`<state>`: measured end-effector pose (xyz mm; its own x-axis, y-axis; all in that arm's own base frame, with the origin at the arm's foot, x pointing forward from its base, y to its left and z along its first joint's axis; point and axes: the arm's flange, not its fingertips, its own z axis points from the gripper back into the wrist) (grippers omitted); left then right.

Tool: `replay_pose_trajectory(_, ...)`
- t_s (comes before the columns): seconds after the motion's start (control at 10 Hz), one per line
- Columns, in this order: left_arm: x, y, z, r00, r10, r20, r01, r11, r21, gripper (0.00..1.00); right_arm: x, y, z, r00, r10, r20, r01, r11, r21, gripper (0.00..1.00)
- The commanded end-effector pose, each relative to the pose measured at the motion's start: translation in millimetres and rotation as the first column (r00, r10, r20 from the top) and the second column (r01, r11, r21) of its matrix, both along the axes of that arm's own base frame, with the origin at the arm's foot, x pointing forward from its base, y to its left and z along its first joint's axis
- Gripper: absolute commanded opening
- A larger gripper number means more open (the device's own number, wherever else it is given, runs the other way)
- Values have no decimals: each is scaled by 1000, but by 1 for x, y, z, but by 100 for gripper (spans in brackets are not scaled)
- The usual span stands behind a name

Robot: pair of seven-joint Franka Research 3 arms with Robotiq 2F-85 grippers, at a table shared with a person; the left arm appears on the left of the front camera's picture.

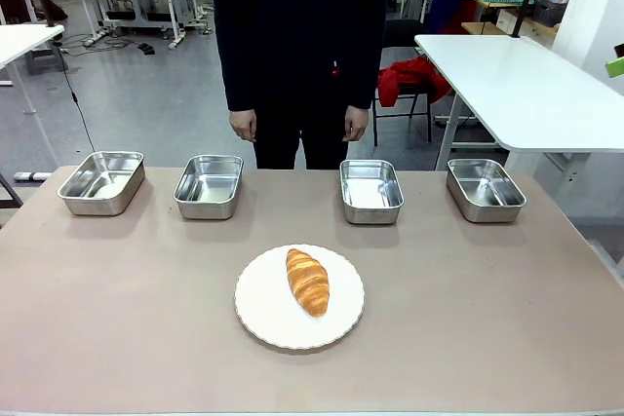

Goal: Place the bread in the container.
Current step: Place the Butter Roll into the Airtight Container indicated by the human.

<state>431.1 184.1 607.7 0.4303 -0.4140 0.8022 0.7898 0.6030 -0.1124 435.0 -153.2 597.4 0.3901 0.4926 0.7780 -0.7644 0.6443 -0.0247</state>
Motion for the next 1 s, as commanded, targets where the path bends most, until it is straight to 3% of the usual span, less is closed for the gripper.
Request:
replay_pose_trajectory(0.0, -2, 0, 0, 1000, -13, 10, 13, 1000, 0, 100, 1, 0, 0, 1000, 3, 9, -3, 1000, 8, 100)
replay_pose_trajectory(0.9, -2, 0, 0, 1000, -13, 10, 13, 1000, 0, 100, 1, 0, 0, 1000, 3, 9, -3, 1000, 8, 100)
